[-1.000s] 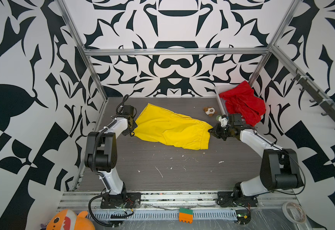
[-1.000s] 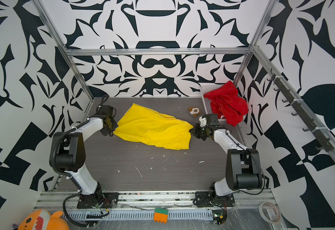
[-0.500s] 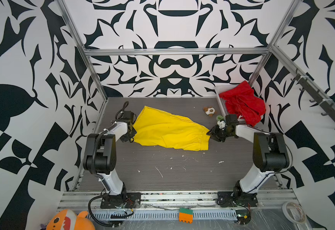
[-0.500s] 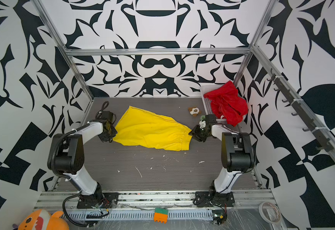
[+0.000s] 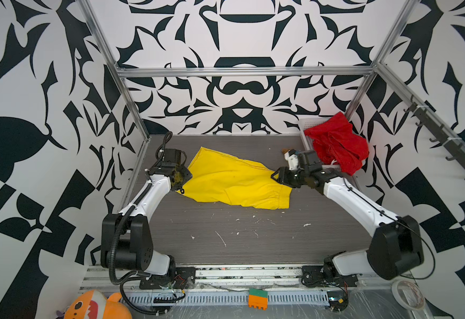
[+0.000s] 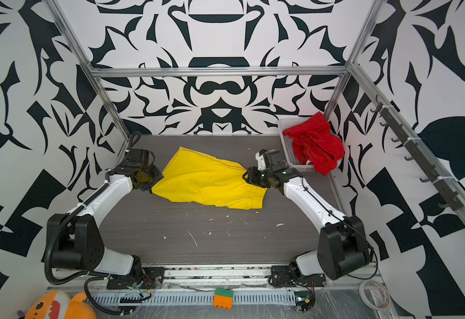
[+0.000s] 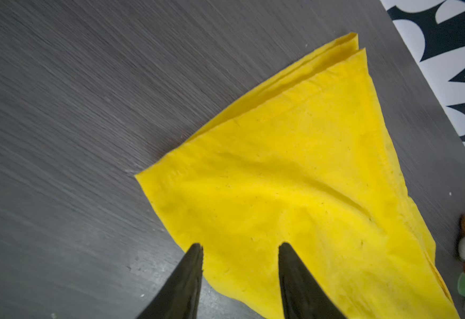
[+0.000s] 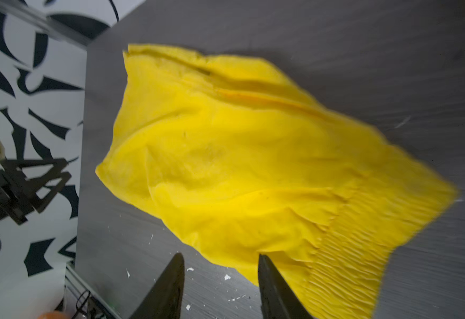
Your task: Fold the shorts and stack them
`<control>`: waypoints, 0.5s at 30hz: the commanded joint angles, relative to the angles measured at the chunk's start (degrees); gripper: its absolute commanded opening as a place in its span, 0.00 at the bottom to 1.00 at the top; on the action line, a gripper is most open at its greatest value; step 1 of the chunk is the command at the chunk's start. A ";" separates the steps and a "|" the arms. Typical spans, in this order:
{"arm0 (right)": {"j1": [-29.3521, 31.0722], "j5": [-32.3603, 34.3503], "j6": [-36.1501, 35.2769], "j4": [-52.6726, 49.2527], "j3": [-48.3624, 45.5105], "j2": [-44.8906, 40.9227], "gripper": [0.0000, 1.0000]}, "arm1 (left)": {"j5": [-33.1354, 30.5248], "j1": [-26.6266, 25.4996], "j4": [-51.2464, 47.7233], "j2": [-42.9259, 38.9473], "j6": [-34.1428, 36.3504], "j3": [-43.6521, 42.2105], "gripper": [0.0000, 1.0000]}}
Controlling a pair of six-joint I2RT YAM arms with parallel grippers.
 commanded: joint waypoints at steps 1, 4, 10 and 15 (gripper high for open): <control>3.98 1.12 3.34 4.57 -0.69 4.69 0.47 | 3.87 -2.03 4.81 1.83 -2.96 -1.63 0.47; 5.95 -0.85 5.43 8.89 -0.94 8.75 0.47 | 4.83 -2.73 8.82 4.63 -5.19 -2.10 0.45; 6.05 -5.21 10.19 16.20 -4.22 14.00 0.46 | 3.72 -2.60 13.22 10.69 -6.49 -2.50 0.42; 3.29 -4.62 10.01 15.47 -8.69 15.06 0.46 | 1.89 -0.89 11.67 14.89 -5.29 -3.16 0.41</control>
